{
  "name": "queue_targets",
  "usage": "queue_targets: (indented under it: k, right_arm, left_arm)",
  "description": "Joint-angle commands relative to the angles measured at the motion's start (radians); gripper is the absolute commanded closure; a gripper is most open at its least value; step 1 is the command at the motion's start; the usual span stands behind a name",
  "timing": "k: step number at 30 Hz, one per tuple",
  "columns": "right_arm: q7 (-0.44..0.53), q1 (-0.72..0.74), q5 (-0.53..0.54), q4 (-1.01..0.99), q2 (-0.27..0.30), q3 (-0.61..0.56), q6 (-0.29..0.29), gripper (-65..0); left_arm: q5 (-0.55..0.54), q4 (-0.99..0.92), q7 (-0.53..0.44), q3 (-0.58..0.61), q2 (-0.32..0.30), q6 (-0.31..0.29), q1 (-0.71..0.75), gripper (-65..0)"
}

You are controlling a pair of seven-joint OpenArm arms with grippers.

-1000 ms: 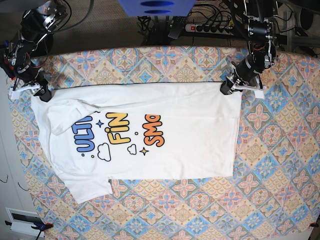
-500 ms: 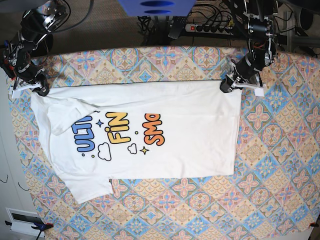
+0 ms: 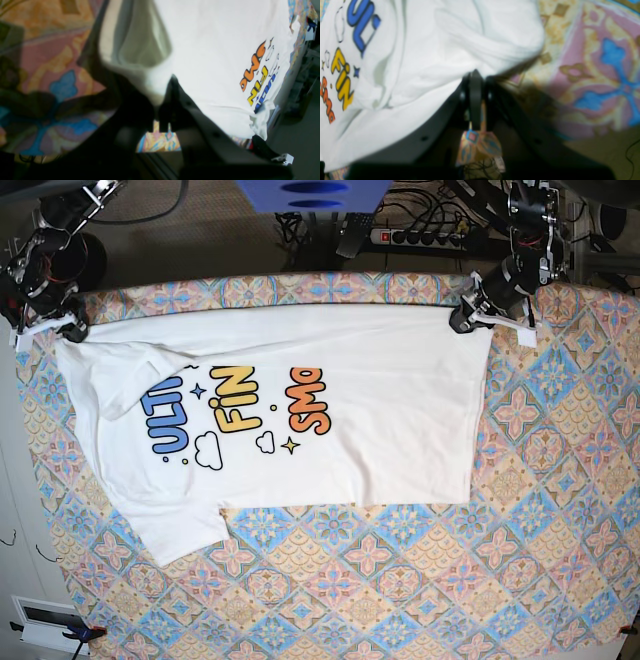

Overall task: Fold the T-shirt properly
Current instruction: 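Hold the shoulders with both grippers and pull the shirt taut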

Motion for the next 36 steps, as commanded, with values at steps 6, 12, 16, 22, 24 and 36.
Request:
queue_targets:
  k: [6,12,16,22,24,36]
  right_arm:
    - [0.027,-0.078,0.029,0.079,0.0,0.006,-0.001,-0.7]
    - [0.027,-0.127,0.029,0.137,-0.023,0.004,-0.001,-0.7]
    - [0.027,-0.134,0.029,0.154,-0.052,0.004,-0.001,-0.8]
    - [0.027,-0.138,0.029,0.155,-0.057,0.004,-0.001,-5.1]
    - [0.028,-0.139,0.029,0.155,-0.057,0.006,-0.001,-10.8]
    - [0.028,-0.159,0.028,0.155,-0.057,0.097,-0.001,-19.2]
  left_arm:
    - [-0.006,0.064,-0.014,-0.026,-0.021,-0.002,0.075,0.0]
    - [-0.006,0.074,-0.014,-0.044,-0.021,-0.002,0.119,0.0]
    - [-0.006,0.074,-0.016,-0.045,-0.02,-0.002,0.133,0.0]
    - [-0.006,0.074,-0.014,-0.045,-0.015,-0.002,0.145,-5.1]
    - [-0.006,0.074,-0.014,-0.045,-0.015,-0.002,0.148,-12.6]
    - [-0.006,0.162,0.021,-0.099,-0.015,0.0,0.185,-23.6]
